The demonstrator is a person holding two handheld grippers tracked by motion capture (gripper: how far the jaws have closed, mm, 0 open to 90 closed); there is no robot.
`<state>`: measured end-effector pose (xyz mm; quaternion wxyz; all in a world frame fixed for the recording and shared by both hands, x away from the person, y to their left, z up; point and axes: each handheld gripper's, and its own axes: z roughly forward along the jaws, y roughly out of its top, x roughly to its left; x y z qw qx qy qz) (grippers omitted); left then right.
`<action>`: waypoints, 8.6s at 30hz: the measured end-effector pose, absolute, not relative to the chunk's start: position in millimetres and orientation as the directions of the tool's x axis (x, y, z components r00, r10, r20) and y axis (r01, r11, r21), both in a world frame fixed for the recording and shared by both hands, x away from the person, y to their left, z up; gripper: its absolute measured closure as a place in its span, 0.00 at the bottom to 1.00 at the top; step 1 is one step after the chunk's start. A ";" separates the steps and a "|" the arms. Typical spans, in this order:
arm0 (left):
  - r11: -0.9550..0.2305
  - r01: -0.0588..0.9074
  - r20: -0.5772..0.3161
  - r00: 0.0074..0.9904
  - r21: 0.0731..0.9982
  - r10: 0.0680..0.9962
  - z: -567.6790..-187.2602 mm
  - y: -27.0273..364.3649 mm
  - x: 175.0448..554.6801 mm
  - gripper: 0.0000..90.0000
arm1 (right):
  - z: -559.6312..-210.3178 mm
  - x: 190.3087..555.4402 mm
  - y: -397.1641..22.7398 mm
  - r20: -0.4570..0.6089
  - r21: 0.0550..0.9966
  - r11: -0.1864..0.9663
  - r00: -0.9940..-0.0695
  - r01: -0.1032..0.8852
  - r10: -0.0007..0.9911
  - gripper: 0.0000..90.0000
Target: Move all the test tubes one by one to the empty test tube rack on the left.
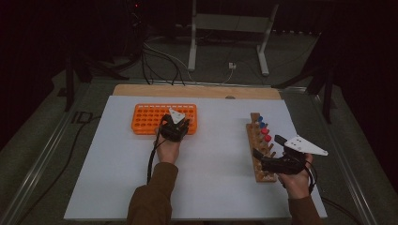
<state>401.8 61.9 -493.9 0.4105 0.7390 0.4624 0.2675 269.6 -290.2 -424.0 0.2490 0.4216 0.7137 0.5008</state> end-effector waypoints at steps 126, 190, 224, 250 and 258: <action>-0.274 0.291 -0.060 0.778 0.917 0.626 -457.7 -12.7 306.4 0.85 | -420.5 275.4 -272.5 0.139 0.923 0.107 -0.579 0.370 0.803 0.10; -0.117 0.328 -0.025 0.400 0.937 0.916 -470.1 87.7 388.0 0.84 | -421.3 275.3 -291.3 0.123 0.923 0.083 -0.495 0.375 0.860 0.00; -0.185 0.465 -0.040 0.433 0.866 0.901 -501.2 91.4 391.0 0.68 | -423.7 276.2 -291.7 0.118 0.920 0.094 -0.498 0.381 0.859 0.00; -0.133 0.440 -0.123 0.506 0.888 0.854 -473.1 103.7 343.1 0.01 | -434.9 304.4 -307.7 0.114 0.888 0.123 -0.470 0.443 0.875 0.11; -0.148 0.409 -0.100 0.525 0.901 0.845 -465.8 108.0 327.4 0.01 | -447.3 321.5 -304.6 0.058 0.863 0.180 -0.446 0.472 0.893 0.56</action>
